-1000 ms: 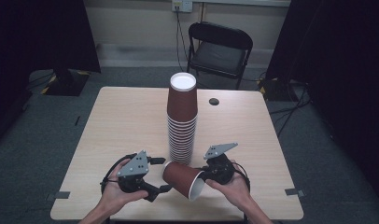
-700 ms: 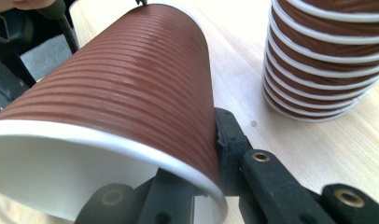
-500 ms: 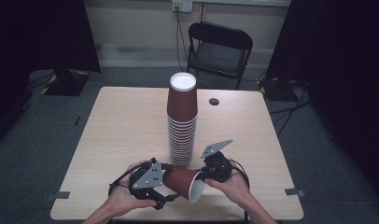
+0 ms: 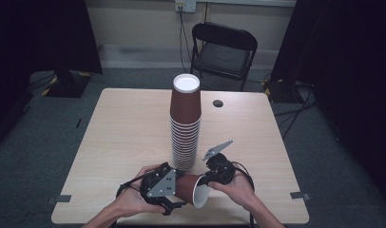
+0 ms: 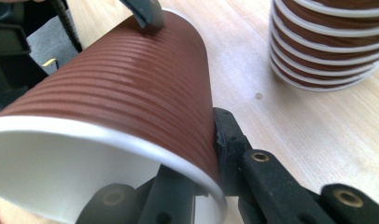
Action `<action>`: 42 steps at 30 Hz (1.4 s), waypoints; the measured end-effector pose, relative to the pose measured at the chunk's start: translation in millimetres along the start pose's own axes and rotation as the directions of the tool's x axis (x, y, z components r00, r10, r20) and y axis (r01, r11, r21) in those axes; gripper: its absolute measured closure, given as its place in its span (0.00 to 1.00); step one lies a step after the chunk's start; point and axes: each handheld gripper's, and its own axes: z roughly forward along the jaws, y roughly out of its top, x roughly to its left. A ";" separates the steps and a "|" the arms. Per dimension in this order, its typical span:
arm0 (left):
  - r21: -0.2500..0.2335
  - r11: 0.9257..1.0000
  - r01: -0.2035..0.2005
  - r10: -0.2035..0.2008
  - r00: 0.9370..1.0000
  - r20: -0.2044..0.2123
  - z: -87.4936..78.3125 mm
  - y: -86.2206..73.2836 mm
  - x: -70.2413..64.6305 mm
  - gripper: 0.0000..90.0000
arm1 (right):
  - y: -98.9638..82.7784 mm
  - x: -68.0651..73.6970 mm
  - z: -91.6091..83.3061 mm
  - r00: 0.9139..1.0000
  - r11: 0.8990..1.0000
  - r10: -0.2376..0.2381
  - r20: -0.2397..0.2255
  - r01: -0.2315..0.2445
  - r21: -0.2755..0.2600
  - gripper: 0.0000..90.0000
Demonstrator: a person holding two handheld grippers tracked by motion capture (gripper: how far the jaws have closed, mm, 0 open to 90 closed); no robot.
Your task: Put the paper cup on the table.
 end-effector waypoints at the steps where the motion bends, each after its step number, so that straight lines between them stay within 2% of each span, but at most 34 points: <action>1: -0.005 1.000 -0.007 0.007 1.000 0.002 1.9 0.5 -0.5 0.15 | 0.1 -0.4 0.1 1.000 1.000 0.007 0.000 -0.007 0.010 0.96; 4: 0.001 1.000 -0.029 0.029 0.999 0.012 6.2 3.0 -2.5 0.15 | 0.7 -0.1 1.4 1.000 0.999 0.011 0.008 -0.012 0.030 0.95; 10: 0.009 0.994 -0.112 0.112 0.994 0.000 14.1 10.5 -7.5 0.11 | 4.6 0.1 2.9 0.999 0.997 0.039 0.004 -0.040 0.063 0.96; 15: 0.011 0.991 -0.136 0.136 0.991 0.011 19.4 14.6 -9.7 0.07 | 9.0 3.2 5.7 0.999 0.996 0.045 -0.013 -0.044 0.081 0.96; 23: 0.005 0.991 -0.133 0.133 0.991 0.003 21.3 12.9 -9.2 0.05 | 12.4 3.1 8.4 0.996 0.994 0.080 -0.026 -0.077 0.082 0.96; 25: 0.010 0.990 -0.142 0.142 0.990 -0.016 22.9 11.6 -9.9 0.05 | 12.9 3.2 8.7 0.996 0.993 0.086 -0.023 -0.084 0.085 0.96; 28: 0.011 0.991 -0.135 0.135 0.991 -0.018 26.5 10.7 -10.7 0.06 | 13.8 2.7 10.6 0.995 0.992 0.096 -0.024 -0.093 0.090 0.96; 29: 0.011 0.990 -0.138 0.139 0.990 -0.022 27.4 10.7 -11.0 0.06 | 14.2 2.7 11.2 0.995 0.991 0.097 -0.026 -0.094 0.093 0.96; 30: 0.019 0.987 -0.157 0.158 0.987 -0.035 28.8 10.1 -11.3 0.06 | 14.5 2.6 11.5 0.994 0.990 0.104 -0.027 -0.101 0.095 0.96; 35: 0.020 0.988 -0.156 0.157 0.986 -0.051 29.0 10.1 -13.8 0.07 | 14.6 2.1 11.9 0.992 0.989 0.121 -0.034 -0.117 0.093 0.95; 38: 0.020 0.984 -0.175 0.176 0.982 -0.062 28.7 9.3 -14.0 0.08 | 14.3 1.8 12.1 0.991 0.988 0.127 -0.036 -0.124 0.088 0.94; 41: 0.008 0.987 -0.161 0.162 0.984 -0.075 28.2 8.1 -14.4 0.09 | 14.0 2.8 10.0 0.994 0.993 0.108 -0.027 -0.106 0.060 0.92; 42: 0.001 0.988 -0.153 0.152 0.985 -0.079 28.0 7.5 -13.6 0.09 | 13.8 2.7 8.5 0.994 0.993 0.109 -0.029 -0.108 0.043 0.89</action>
